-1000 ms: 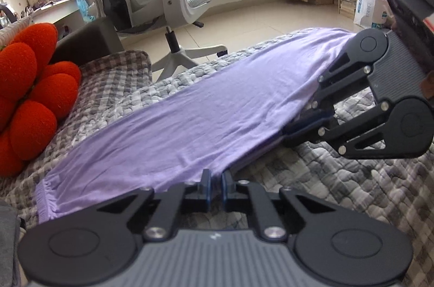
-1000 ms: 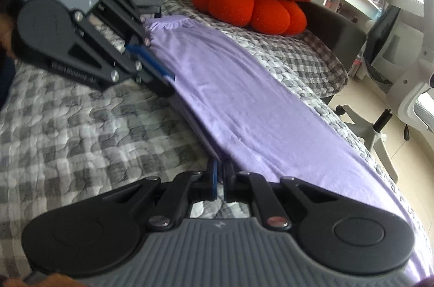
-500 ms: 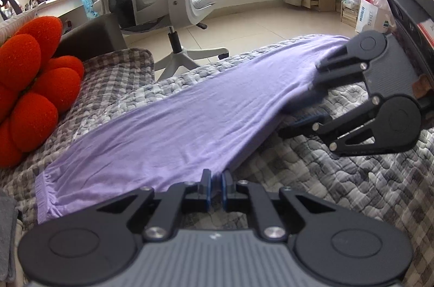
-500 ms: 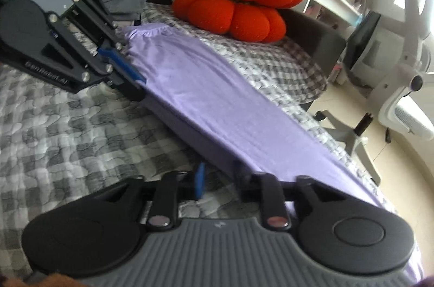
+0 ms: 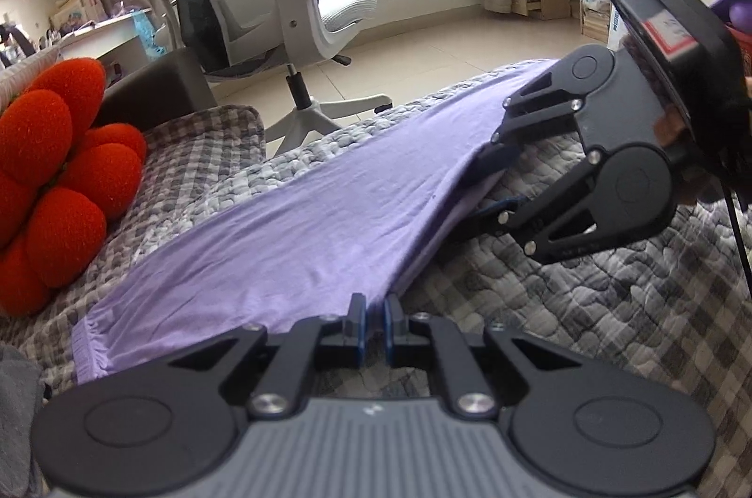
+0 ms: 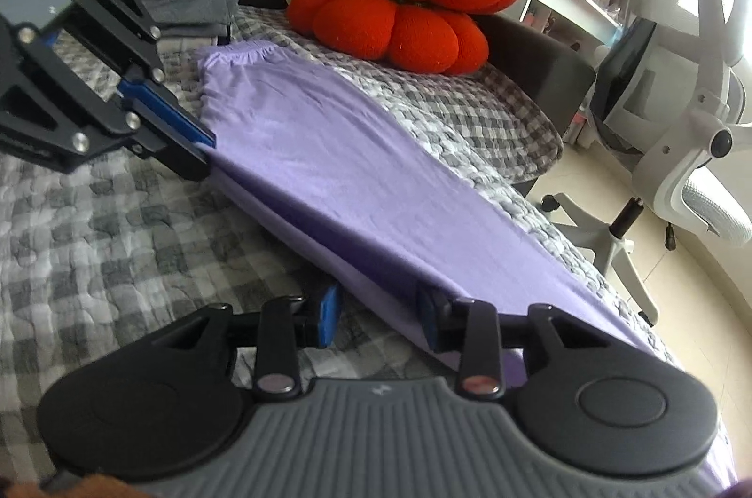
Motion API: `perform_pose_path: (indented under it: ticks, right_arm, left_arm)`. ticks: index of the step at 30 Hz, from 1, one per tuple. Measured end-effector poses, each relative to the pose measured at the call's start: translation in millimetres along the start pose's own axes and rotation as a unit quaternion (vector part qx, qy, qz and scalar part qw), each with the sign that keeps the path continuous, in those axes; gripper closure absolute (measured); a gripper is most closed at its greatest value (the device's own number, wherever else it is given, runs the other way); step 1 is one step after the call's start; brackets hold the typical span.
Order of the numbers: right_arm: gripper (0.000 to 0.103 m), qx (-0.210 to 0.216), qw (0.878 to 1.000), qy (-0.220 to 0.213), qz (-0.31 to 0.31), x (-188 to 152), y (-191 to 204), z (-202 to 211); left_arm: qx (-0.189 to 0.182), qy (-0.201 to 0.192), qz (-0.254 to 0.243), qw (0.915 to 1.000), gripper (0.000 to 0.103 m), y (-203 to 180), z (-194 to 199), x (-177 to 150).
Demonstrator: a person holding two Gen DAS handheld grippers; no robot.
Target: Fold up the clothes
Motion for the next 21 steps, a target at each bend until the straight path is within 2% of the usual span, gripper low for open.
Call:
perform_pose_path:
  ticks: [2,6,7,8,14,17,21]
  right_arm:
    - [0.056,0.001,1.0,0.002,-0.004,-1.1,-3.1,0.1]
    - [0.057,0.024,0.999,0.0,-0.033,-3.4,-14.2,0.7]
    - [0.076,0.031,0.999,0.004,-0.037,-3.1,-15.2,1.6]
    - [0.1,0.038,0.998,0.008,-0.04,-2.7,-16.1,2.5]
    - [0.1,0.006,0.998,0.061,0.029,-4.0,13.8,12.0]
    - [0.099,0.0,0.997,0.07,0.042,-6.7,22.5,13.1]
    - [0.095,-0.013,0.997,0.061,0.042,-9.7,16.3,9.0]
  left_arm:
    - [0.0,-0.003,-0.004,1.0,0.096,0.0,2.4,-0.5]
    - [-0.002,-0.006,-0.008,1.0,0.096,0.1,4.1,-1.2]
    - [-0.001,-0.005,-0.005,1.0,0.096,0.4,4.8,-1.4]
    - [0.0,-0.004,-0.003,1.0,0.096,1.5,4.1,-1.3]
    - [0.007,0.004,-0.005,1.0,0.097,0.3,-0.6,-1.5]
    - [0.01,0.003,-0.01,0.9999,0.097,-0.7,0.1,-2.0]
    - [0.009,0.003,-0.011,0.9999,0.097,0.3,1.0,-2.3]
Point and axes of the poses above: each gripper's, at about its wrist camera, not at the fingertips, and z roughly against the way its jaws point, y to its left, x to its top, the point moved 1 cm from there along -z, roughly the way its jaws point, and after that the axes turned 15 degrees about x, right-handed, at the moved point
